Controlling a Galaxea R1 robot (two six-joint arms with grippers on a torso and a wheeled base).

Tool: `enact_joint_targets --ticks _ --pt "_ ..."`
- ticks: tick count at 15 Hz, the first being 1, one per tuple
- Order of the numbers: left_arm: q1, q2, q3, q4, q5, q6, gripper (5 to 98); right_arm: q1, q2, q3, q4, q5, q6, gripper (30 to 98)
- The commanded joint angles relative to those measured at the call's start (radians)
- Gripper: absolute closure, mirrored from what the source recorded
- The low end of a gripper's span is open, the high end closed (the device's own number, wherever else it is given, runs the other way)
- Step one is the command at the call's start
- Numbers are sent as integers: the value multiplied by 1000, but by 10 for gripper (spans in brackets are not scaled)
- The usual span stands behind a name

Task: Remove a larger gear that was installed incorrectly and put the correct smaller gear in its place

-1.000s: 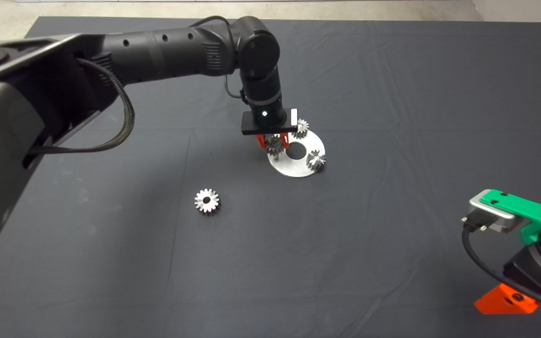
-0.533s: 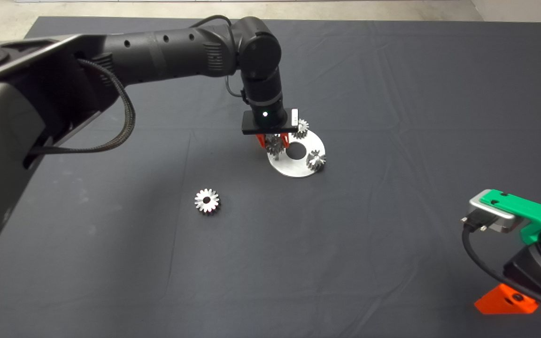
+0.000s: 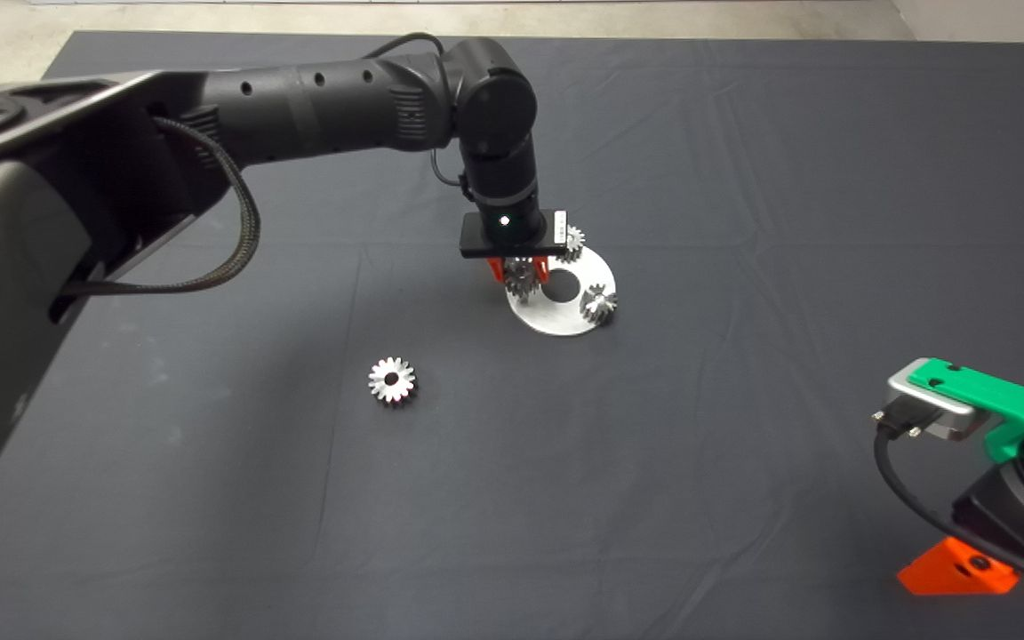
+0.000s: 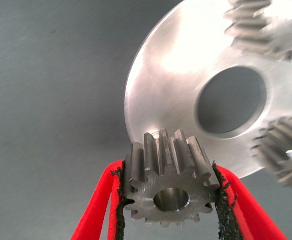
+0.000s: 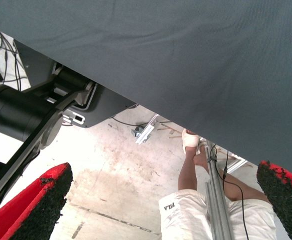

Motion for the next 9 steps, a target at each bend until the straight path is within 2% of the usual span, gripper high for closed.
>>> enact_joint_targets --ticks 1,3,6,9 --pt "-17 4 12 8 51 -2 682 12 3 2 22 -94 6 308" --pt "-17 4 12 8 67 0 682 12 3 2 22 -94 6 308" --pt "-17 4 11 8 67 -2 682 12 3 2 22 -94 6 308" --pt "-23 4 11 6 54 -3 682 12 3 2 22 -94 6 308"
